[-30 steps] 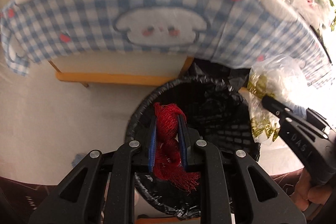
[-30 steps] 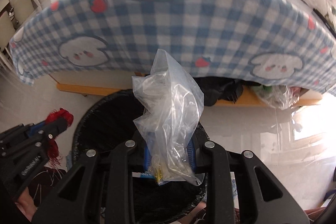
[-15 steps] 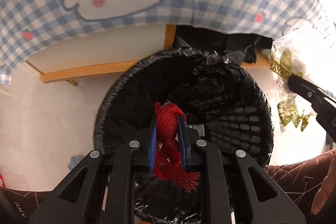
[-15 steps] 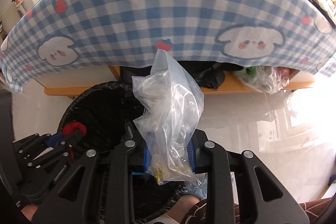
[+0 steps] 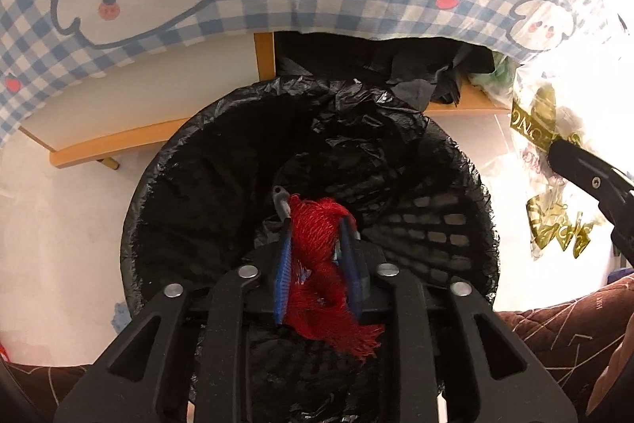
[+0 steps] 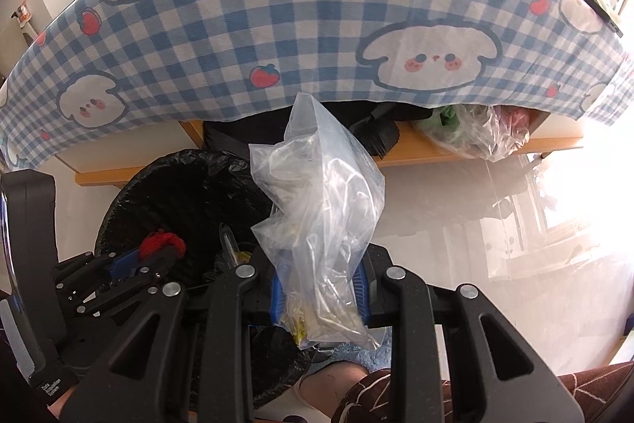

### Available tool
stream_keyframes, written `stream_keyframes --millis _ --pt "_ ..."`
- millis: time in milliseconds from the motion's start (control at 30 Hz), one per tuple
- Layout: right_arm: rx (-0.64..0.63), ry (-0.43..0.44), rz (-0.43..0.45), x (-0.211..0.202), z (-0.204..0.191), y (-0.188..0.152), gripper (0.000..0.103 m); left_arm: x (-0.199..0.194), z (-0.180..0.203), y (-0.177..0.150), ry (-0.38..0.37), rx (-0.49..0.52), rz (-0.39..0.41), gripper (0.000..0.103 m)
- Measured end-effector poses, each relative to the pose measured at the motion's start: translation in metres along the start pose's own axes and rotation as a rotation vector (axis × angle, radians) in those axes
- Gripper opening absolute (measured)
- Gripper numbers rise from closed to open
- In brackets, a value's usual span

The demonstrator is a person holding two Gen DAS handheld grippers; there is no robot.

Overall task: Collect trash
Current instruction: 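Open the left tool to drop the red mesh net into the bin, then open the right tool to drop the clear plastic bag into the bin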

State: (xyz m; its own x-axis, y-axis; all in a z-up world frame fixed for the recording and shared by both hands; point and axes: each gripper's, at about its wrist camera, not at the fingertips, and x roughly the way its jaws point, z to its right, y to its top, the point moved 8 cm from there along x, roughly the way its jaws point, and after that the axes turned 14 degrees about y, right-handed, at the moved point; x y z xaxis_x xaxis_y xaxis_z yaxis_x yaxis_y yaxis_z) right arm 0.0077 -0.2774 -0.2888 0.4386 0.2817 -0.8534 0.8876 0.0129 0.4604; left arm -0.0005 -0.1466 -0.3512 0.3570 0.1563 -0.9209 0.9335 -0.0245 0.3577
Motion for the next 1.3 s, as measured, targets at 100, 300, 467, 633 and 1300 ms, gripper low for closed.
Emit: stream_keyframes --millis 100,300,467,633,1300 --pt "-0.013 0.005 -0.01 0.004 -0.008 -0.004 0.026 -0.003 -0.003 0.001 0.012 -0.011 0.022 0.049" --pt "-0.015 0.03 -0.045 0.018 -0.018 -0.013 0.026 -0.011 -0.02 0.002 0.014 -0.037 0.06 0.07" --pt "-0.038 0.055 -0.067 0.029 -0.036 -0.017 0.026 -0.012 -0.04 0.002 0.031 -0.07 0.064 0.085" --pt "-0.042 0.085 -0.092 0.042 -0.05 -0.02 0.026 -0.013 -0.069 0.002 0.073 -0.111 0.075 0.097" --pt "-0.094 0.144 -0.128 0.07 -0.107 -0.019 0.028 -0.015 -0.138 -0.008 0.1 -0.181 0.034 0.097"
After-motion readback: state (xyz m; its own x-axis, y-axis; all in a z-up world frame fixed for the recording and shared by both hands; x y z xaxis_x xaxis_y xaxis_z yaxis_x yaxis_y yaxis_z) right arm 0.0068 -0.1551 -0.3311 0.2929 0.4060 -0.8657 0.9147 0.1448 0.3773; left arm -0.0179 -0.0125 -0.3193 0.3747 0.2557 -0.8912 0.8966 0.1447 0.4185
